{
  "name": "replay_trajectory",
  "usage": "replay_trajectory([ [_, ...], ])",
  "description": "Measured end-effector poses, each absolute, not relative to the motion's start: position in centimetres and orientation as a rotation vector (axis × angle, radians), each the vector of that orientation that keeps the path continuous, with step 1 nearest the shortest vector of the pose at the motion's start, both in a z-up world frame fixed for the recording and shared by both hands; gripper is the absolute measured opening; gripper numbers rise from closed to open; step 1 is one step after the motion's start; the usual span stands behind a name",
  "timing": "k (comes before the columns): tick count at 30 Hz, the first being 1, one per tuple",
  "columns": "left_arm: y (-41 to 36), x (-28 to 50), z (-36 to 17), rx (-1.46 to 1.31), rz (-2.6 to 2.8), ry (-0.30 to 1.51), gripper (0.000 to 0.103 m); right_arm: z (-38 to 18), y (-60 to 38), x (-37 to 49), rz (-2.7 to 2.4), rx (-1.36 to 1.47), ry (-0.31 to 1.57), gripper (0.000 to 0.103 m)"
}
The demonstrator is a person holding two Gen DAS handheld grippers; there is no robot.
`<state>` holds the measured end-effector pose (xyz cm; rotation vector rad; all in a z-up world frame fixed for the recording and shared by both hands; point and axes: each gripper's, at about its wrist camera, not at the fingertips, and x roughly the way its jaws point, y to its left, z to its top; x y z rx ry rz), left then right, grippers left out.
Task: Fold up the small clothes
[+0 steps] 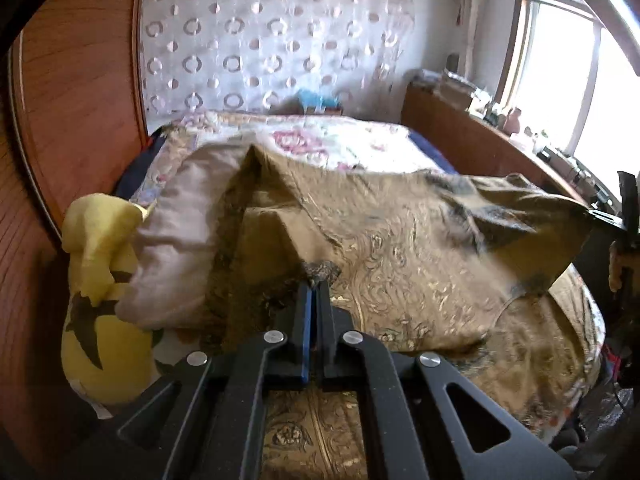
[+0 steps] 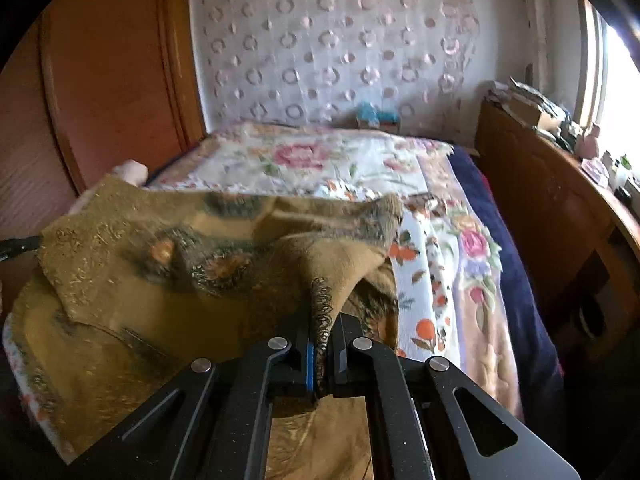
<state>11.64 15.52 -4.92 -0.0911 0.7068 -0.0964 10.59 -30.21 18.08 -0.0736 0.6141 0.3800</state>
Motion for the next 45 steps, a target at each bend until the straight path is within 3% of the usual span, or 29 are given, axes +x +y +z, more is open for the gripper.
replay_trajectory([
  [15, 18.6, 4.5, -5.2, -0.209, -0.082, 0.644, 0.002, 13.6, -33.4, 2.6, 0.439, -0.021, 0.679, 0.003],
  [22, 19.4, 2.9, -4.0, -0.237, -0.073, 0.607, 0.002, 15.4, -33.5, 0.7, 0.477, 0.001, 0.633, 0.003],
  [33, 18.8, 1.8, -8.1, -0.185, -0.034, 0.734, 0.002, 10.5, -31.9, 2.3, 0.443, -0.159, 0.752, 0.005],
  [36, 18.8, 1.6, -7.8, -0.188, -0.025, 0.725, 0.002, 10.7, -32.0, 3.2, 0.424, -0.148, 0.746, 0.016],
  [38, 18.5, 1.5, -7.3, -0.171, -0.024, 0.715, 0.002, 10.9, -32.1, 3.2, 0.405, -0.144, 0.738, 0.033],
  [40, 18.2, 1.5, -6.8, -0.157, -0.027, 0.706, 0.003, 11.4, -31.9, 2.5, 0.398, -0.130, 0.724, 0.038],
  [43, 18.0, 1.5, -6.0, -0.145, -0.027, 0.689, 0.016, 11.3, -32.1, 2.5, 0.378, -0.129, 0.712, 0.041],
  [45, 17.8, 1.4, -5.5, -0.148, -0.029, 0.672, 0.047, 11.0, -32.2, 2.4, 0.367, -0.124, 0.709, 0.044],
])
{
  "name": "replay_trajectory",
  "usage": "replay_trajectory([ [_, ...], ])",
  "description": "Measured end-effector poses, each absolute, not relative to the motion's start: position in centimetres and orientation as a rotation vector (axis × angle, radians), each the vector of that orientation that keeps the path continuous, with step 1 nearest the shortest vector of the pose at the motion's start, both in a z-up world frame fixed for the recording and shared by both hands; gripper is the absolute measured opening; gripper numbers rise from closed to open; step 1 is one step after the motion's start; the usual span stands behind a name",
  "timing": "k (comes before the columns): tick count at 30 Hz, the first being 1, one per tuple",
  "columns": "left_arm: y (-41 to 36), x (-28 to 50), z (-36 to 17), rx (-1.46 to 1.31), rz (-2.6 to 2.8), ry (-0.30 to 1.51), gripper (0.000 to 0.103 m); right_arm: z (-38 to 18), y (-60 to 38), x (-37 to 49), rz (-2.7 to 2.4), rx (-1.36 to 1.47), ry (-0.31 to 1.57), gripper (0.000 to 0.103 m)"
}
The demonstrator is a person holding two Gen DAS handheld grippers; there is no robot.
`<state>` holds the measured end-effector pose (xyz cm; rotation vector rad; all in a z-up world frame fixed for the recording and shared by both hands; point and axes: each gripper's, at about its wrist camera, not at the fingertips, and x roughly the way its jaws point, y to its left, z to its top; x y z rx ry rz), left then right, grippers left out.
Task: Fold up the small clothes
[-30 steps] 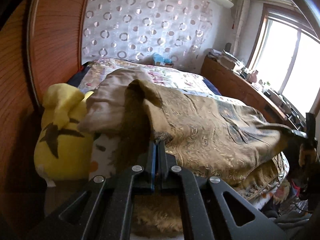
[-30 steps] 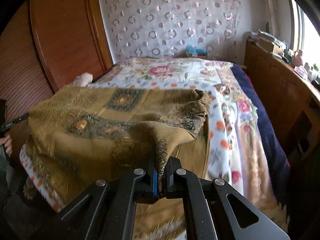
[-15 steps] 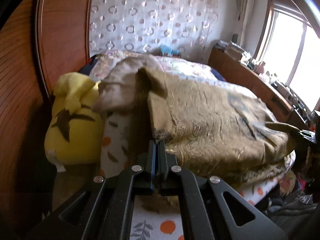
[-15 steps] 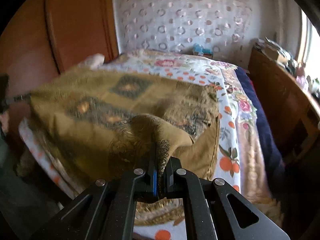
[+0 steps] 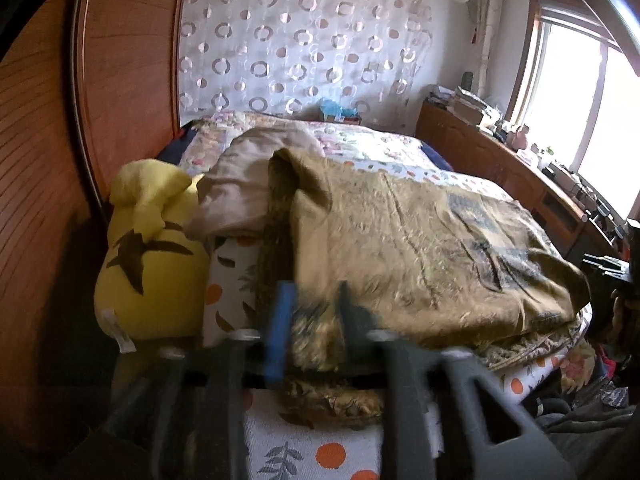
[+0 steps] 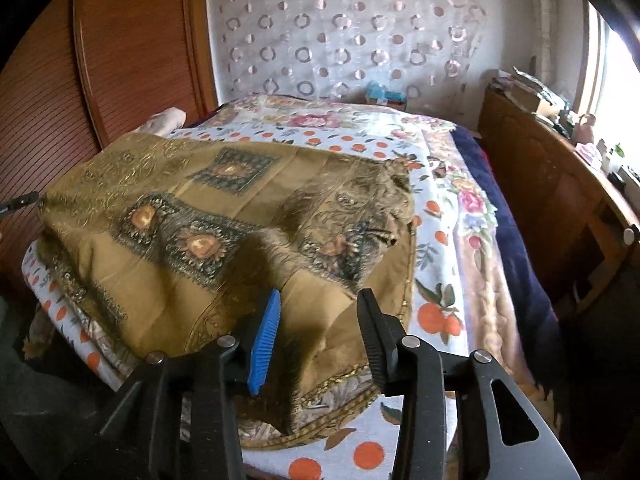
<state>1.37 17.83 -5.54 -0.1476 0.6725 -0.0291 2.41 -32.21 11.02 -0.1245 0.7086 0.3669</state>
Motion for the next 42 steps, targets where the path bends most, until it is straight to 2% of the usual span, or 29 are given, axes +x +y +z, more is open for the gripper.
replay_trajectory([
  [3, 17.7, 1.3, -5.2, -0.152, -0.030, 0.655, 0.059, 10.6, -32.3, 2.2, 0.361, -0.121, 0.708, 0.047],
  [4, 17.8, 1.4, -5.3, -0.152, -0.021, 0.659, 0.060, 10.5, -32.1, 2.1, 0.364, -0.120, 0.707, 0.047],
  [30, 18.8, 3.6, -11.7, -0.169, 0.065, 0.820, 0.060, 6.8, -31.0, 3.2, 0.392, -0.154, 0.750, 0.047],
  [37, 18.5, 3.7, -11.9, -0.144, 0.090, 0.821, 0.060, 5.9, -30.5, 3.2, 0.394, -0.181, 0.749, 0.062],
  [42, 18.2, 3.7, -11.8, -0.134, 0.098, 0.817, 0.060, 5.6, -31.0, 3.0, 0.401, -0.144, 0.738, 0.066],
])
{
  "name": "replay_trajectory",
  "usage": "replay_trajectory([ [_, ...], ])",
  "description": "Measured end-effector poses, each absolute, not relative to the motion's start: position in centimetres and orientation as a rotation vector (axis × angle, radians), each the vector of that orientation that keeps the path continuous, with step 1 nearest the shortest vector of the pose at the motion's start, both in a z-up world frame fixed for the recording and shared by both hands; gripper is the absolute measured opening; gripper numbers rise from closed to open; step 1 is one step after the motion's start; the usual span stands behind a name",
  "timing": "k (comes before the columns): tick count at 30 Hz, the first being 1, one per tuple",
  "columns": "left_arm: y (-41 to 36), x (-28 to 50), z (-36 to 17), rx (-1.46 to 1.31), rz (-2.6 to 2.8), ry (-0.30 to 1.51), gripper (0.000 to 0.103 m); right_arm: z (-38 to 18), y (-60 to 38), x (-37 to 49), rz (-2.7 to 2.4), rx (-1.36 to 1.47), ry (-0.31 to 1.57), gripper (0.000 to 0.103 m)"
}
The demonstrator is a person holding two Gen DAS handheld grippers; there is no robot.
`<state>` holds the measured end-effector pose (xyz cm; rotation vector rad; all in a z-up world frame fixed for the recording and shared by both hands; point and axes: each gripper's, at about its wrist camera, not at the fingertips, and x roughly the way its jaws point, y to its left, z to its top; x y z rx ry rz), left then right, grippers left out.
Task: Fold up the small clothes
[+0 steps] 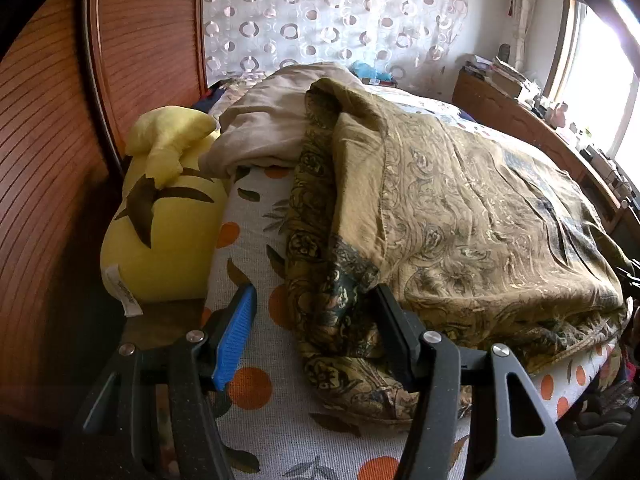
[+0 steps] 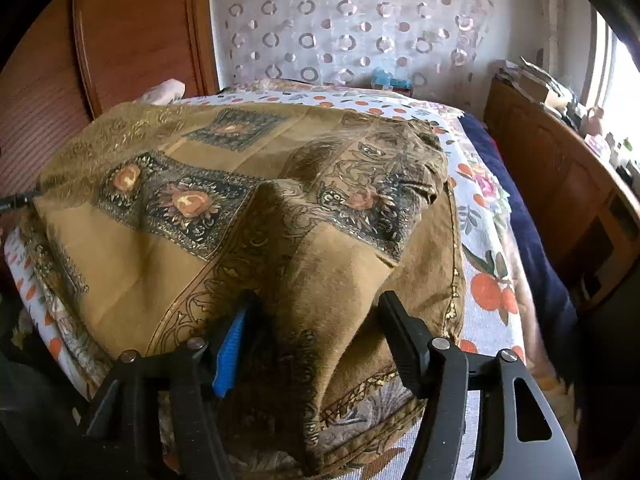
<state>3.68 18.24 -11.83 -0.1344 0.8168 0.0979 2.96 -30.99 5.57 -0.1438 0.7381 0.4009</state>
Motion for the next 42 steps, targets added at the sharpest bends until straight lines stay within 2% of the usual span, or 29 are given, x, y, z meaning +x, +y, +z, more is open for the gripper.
replay_trajectory([
  [4, 18.5, 3.6, -11.9, -0.140, 0.092, 0.798, 0.057, 5.2, -31.2, 2.7, 0.402, -0.137, 0.719, 0.070],
  [8, 18.5, 3.3, -11.8, -0.155, 0.066, 0.792, 0.034, 4.5, -31.3, 2.3, 0.390, -0.121, 0.671, 0.079],
  [11, 18.0, 3.2, -11.7, -0.170, 0.039, 0.789, 0.013, 4.2, -31.4, 1.9, 0.386, -0.115, 0.657, 0.080],
  [12, 17.8, 3.1, -11.6, -0.176, 0.038, 0.777, 0.009, 4.2, -31.4, 1.8, 0.387, -0.113, 0.656, 0.080],
  [30, 14.5, 1.2, -7.5, -0.259, -0.085, 0.600, 0.007, 4.2, -31.7, 1.6, 0.388, -0.118, 0.655, 0.081],
  [37, 10.3, 3.2, -3.3, -0.167, -0.193, 0.537, 0.007, 5.0, -31.4, 2.5, 0.370, -0.125, 0.717, 0.081],
  [42, 7.1, 5.3, -0.8, -0.124, -0.273, 0.501, 0.006, 5.8, -32.3, 1.8, 0.338, -0.109, 0.693, 0.081],
])
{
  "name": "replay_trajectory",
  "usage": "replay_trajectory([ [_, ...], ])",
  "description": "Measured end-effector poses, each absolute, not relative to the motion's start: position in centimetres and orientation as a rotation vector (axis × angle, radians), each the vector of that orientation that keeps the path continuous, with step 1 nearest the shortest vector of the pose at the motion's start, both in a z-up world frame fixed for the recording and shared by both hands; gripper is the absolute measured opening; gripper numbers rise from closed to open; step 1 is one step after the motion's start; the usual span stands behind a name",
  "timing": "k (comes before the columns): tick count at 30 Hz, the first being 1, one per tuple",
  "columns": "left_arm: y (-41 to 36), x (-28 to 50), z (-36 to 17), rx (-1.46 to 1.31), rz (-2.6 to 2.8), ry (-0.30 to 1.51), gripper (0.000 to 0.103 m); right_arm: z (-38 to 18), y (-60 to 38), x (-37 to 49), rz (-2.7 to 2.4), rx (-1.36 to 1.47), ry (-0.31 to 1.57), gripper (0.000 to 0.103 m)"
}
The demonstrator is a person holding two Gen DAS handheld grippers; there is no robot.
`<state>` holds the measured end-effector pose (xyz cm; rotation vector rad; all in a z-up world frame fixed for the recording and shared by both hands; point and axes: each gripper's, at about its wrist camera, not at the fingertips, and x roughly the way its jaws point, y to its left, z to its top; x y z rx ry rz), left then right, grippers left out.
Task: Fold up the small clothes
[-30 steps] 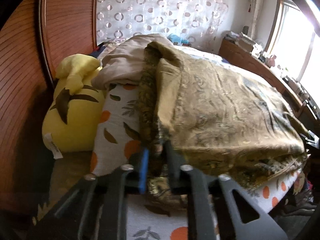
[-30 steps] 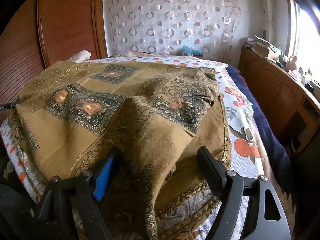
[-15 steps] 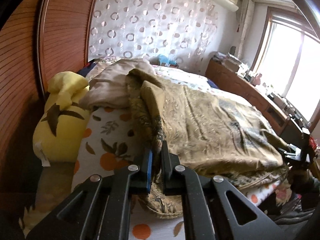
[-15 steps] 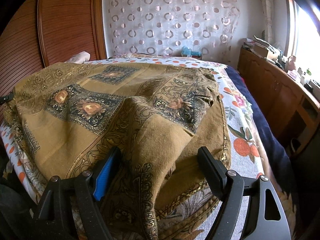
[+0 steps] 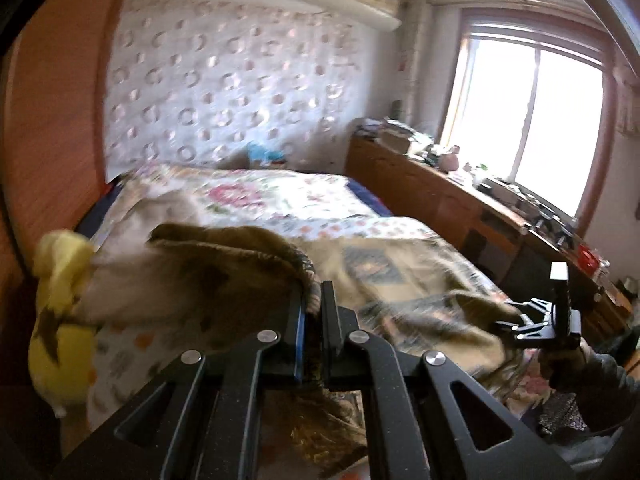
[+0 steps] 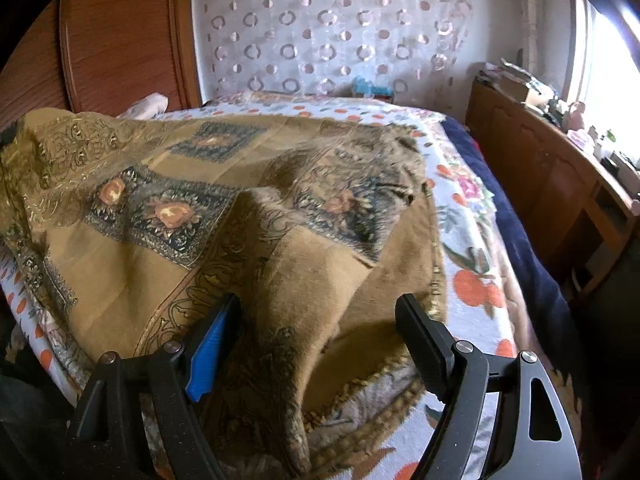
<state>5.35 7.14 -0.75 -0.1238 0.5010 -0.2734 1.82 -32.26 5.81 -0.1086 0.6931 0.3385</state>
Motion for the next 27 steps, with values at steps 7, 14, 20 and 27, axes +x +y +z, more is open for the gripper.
replay_trajectory([
  [7, 1.5, 8.8, 1.4, -0.083, -0.408, 0.483, 0.006, 7.2, -34.1, 0.3, 0.326, -0.085, 0.654, 0.081],
  [14, -3.4, 10.6, 3.4, -0.027, -0.525, 0.477, 0.006, 8.3, -35.5, -0.9, 0.313, -0.063, 0.611, 0.081],
  [20, -6.7, 11.3, 3.4, 0.026, -0.558, 0.517, 0.007, 7.9, -36.0, -1.5, 0.314, -0.053, 0.606, 0.081],
  [27, -7.7, 10.5, 2.0, 0.043, -0.546, 0.541, 0.063, 7.8, -35.7, -1.0, 0.329, -0.055, 0.616, 0.081],
])
